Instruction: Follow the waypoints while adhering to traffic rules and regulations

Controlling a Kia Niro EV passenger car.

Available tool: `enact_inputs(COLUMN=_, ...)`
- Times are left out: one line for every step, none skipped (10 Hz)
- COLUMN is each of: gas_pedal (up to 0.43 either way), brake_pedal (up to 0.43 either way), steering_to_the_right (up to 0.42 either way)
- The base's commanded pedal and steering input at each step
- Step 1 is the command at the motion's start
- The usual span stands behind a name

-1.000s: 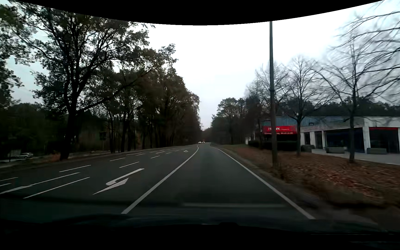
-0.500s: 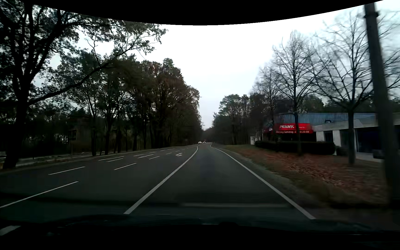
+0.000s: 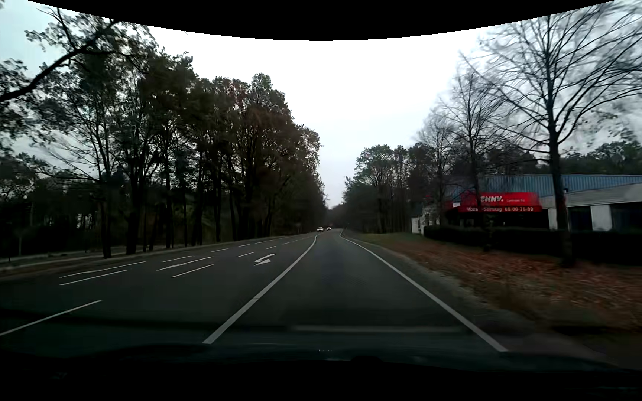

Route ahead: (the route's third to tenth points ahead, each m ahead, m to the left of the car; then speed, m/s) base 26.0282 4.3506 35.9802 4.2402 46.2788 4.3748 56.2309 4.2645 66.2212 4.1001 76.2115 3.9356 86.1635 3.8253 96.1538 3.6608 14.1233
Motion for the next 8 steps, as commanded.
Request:
enact_inputs(gas_pedal=0.197, brake_pedal=0.000, steering_to_the_right=-0.006)
enact_inputs(gas_pedal=0.197, brake_pedal=0.000, steering_to_the_right=-0.006)
enact_inputs(gas_pedal=0.189, brake_pedal=0.000, steering_to_the_right=-0.007)
enact_inputs(gas_pedal=0.189, brake_pedal=0.000, steering_to_the_right=-0.007)
enact_inputs(gas_pedal=0.189, brake_pedal=0.000, steering_to_the_right=-0.008)
enact_inputs(gas_pedal=0.189, brake_pedal=0.000, steering_to_the_right=-0.009)
enact_inputs(gas_pedal=0.189, brake_pedal=0.000, steering_to_the_right=-0.010)
enact_inputs(gas_pedal=0.189, brake_pedal=0.000, steering_to_the_right=-0.010)
